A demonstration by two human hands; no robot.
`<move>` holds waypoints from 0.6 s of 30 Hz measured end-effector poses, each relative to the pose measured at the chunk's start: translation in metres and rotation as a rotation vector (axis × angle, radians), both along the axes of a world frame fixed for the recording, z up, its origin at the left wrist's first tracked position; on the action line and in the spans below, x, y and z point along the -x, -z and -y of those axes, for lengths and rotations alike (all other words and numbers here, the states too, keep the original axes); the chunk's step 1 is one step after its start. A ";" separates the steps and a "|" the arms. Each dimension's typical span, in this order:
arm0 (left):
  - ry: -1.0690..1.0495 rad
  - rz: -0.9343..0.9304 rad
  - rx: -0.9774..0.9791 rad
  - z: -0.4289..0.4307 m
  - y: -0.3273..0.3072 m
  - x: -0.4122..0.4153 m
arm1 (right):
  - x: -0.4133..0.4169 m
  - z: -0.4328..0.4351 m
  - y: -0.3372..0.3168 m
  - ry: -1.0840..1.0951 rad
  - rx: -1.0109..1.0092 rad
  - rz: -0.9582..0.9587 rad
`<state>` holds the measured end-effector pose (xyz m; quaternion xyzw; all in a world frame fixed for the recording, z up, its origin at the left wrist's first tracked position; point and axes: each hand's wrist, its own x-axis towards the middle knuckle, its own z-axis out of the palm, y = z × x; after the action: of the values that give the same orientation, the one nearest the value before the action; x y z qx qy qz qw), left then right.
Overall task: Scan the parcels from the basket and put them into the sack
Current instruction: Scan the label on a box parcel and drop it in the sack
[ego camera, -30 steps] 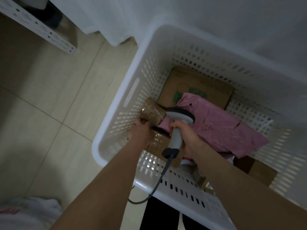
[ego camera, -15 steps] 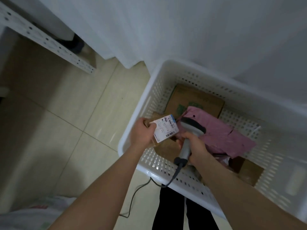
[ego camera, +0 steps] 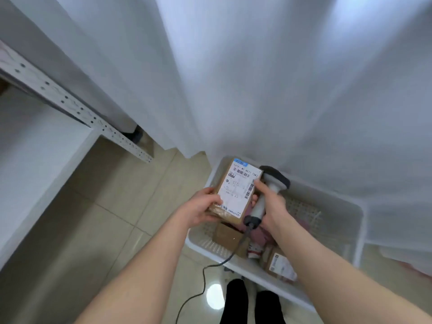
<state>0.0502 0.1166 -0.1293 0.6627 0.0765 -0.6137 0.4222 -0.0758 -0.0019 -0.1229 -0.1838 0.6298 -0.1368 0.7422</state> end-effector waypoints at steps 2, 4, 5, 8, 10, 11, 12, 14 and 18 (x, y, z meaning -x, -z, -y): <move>0.064 0.039 0.015 0.007 -0.035 -0.002 | -0.002 0.005 -0.036 -0.039 0.036 0.027; 0.114 0.075 0.024 0.010 -0.068 -0.001 | -0.001 0.008 -0.068 -0.063 0.083 0.052; 0.133 0.083 0.036 0.010 -0.082 -0.001 | 0.001 0.010 -0.083 -0.067 0.109 0.065; 0.148 0.135 0.111 0.008 -0.119 0.005 | 0.012 0.012 -0.120 -0.061 0.172 0.090; 0.108 0.197 0.131 0.006 -0.141 0.014 | 0.023 0.012 -0.140 -0.059 0.204 0.098; 0.068 0.229 0.135 0.005 -0.151 0.020 | 0.029 0.011 -0.151 -0.064 0.212 0.103; 0.027 0.264 0.137 0.004 -0.161 0.026 | 0.036 0.010 -0.162 -0.071 0.218 0.113; -0.035 0.321 0.134 0.000 -0.181 0.041 | 0.052 0.004 -0.186 -0.092 0.227 0.134; -0.112 0.383 0.140 -0.010 -0.221 0.078 | 0.092 -0.015 -0.236 -0.184 0.279 0.236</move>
<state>-0.0279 0.1265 0.0921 0.7311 -0.0115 -0.4560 0.5074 -0.1681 0.0133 0.1127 -0.3245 0.4937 -0.1749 0.7876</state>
